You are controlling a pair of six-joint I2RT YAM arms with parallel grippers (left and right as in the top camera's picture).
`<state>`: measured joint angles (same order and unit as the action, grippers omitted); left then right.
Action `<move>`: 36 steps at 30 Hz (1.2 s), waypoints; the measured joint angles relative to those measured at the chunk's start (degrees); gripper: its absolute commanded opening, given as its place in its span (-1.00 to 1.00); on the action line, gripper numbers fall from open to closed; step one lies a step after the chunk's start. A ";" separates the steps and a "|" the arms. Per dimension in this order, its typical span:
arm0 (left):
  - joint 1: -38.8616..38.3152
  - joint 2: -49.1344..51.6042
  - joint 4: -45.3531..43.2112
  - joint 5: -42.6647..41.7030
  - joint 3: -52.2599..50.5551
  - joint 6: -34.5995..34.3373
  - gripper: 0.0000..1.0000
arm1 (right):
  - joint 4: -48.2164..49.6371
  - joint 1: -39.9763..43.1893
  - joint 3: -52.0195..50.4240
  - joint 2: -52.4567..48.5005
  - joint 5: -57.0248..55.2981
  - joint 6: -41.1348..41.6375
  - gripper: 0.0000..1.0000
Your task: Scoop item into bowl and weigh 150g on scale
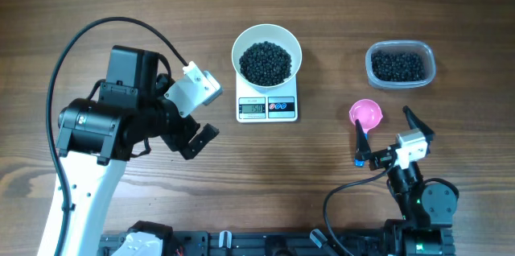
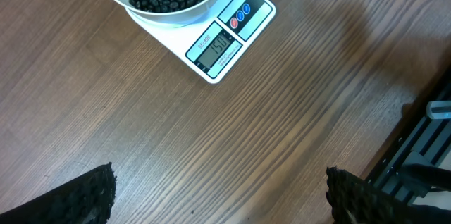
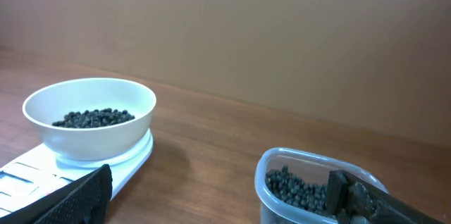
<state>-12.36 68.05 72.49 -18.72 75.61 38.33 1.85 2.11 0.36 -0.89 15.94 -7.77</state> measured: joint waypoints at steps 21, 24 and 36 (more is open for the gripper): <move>0.00 0.00 0.02 0.00 0.00 0.00 1.00 | -0.70 0.00 0.00 0.00 0.02 0.00 1.00; 0.00 0.00 0.90 -0.09 0.00 -0.26 1.00 | -0.70 0.00 0.00 0.00 0.02 0.00 0.99; 0.02 -33.75 -34.88 0.09 -28.96 -20.83 1.00 | -0.72 0.00 0.00 0.15 -0.17 0.02 1.00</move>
<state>-12.34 34.30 37.60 -18.63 46.65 17.50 1.13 2.11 0.36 -0.73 15.77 -7.75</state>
